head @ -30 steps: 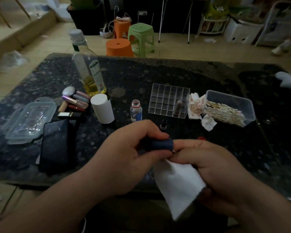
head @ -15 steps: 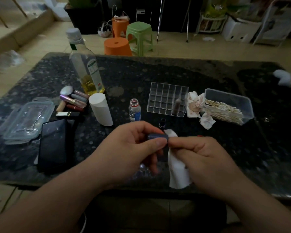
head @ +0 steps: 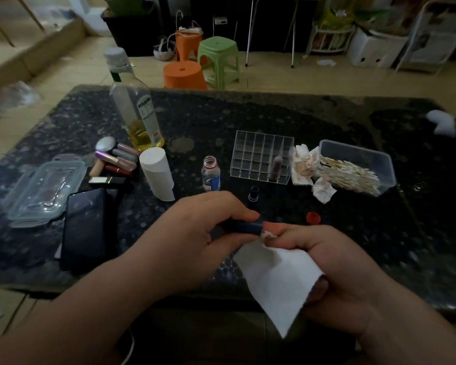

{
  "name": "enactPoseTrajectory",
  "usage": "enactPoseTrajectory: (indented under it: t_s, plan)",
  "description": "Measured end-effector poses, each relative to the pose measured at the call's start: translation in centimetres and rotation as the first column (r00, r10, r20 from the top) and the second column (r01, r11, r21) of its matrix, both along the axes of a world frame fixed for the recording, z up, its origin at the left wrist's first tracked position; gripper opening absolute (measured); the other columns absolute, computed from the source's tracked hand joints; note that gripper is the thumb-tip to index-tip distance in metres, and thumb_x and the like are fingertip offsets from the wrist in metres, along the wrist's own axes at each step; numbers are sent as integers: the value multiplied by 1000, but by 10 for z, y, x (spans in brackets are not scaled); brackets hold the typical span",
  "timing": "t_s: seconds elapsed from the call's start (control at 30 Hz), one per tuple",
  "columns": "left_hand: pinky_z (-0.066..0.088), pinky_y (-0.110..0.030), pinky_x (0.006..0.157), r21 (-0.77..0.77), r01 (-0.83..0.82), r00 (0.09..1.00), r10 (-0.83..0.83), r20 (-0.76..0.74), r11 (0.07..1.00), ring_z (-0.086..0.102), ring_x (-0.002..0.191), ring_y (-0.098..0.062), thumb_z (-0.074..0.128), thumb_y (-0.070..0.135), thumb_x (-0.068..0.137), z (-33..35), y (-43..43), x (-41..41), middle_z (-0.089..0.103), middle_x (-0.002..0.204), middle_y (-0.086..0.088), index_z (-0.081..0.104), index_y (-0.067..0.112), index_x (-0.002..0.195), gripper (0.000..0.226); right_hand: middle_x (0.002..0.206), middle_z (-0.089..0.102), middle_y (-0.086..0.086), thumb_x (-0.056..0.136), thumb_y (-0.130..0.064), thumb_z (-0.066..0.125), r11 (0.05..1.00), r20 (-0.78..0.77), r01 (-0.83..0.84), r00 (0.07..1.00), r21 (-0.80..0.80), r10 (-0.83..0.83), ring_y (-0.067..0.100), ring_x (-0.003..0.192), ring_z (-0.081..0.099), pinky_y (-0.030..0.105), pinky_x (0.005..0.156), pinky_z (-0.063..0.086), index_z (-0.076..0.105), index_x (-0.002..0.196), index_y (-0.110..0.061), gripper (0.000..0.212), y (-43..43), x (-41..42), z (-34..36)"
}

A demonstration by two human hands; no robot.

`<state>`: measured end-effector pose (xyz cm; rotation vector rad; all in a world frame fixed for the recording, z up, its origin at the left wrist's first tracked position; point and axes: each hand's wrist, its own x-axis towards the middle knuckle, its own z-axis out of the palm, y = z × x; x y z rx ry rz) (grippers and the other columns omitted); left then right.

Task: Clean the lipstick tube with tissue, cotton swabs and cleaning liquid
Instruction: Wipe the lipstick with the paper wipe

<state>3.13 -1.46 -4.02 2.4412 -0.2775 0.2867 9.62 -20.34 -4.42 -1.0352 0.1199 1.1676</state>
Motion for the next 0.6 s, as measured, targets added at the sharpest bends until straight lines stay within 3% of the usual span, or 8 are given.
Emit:
enactPoseTrajectory:
  t_s: [0.07,0.17,0.27,0.37,0.43,0.5,0.53,0.6]
  plan:
    - [57,-21,78,-194,-105,972,58,-230,975,68,87,-2,71,40,79,1,-3,-2,70,89,19,64,43,97,20,104,71,28,87,1,46,1000,94,19,995,-20,-17,37,85,62,38,72,48,76,102,1,34,1,-3,2]
    - [57,-28,65,-495,-309,866,24,-500,812,67,65,-12,65,39,78,2,-6,3,70,72,5,70,29,88,15,90,77,22,89,8,48,994,288,82,956,-68,-59,28,75,74,33,66,60,80,86,-2,33,4,-7,7]
    - [50,-32,60,-650,-465,784,-61,-617,601,54,54,-16,64,36,80,2,-9,6,57,61,-2,73,17,79,21,80,79,7,92,9,51,988,491,85,871,-127,-12,14,74,76,19,60,59,82,75,-14,41,3,-8,8]
    - [44,-29,52,-696,-579,697,-185,-692,424,43,51,-13,65,33,86,4,-10,3,48,60,-3,72,10,80,25,77,79,-7,94,13,49,993,662,-10,744,-114,83,3,73,75,9,61,53,79,72,-26,54,3,-10,11]
    - [39,-24,43,-675,-643,627,-259,-735,362,37,47,-11,65,36,88,8,-12,0,42,57,-1,70,10,78,28,82,79,-13,95,14,48,982,821,-96,539,-161,187,2,77,74,11,66,54,79,86,-25,51,1,-10,7]
    - [31,-21,36,-619,-702,547,-291,-785,352,29,43,-9,64,45,88,10,-12,-2,34,55,1,63,11,75,36,80,76,-17,94,8,51,961,947,-29,164,-276,277,4,69,72,17,62,54,78,98,-25,43,0,-5,-4]
    - [27,-20,34,-593,-721,513,-299,-805,358,26,42,-8,62,49,88,10,-12,-2,30,54,2,59,12,73,41,77,74,-18,93,3,53,943,943,9,30,-333,332,6,63,69,23,57,54,77,102,-26,39,2,-2,-7]
    - [24,-18,33,-576,-739,486,-315,-815,351,25,40,-8,60,53,88,10,-11,-1,28,52,3,54,11,70,46,77,75,-12,93,-4,53,927,924,74,-79,-368,374,12,58,68,35,53,54,75,108,-30,37,4,4,-11]
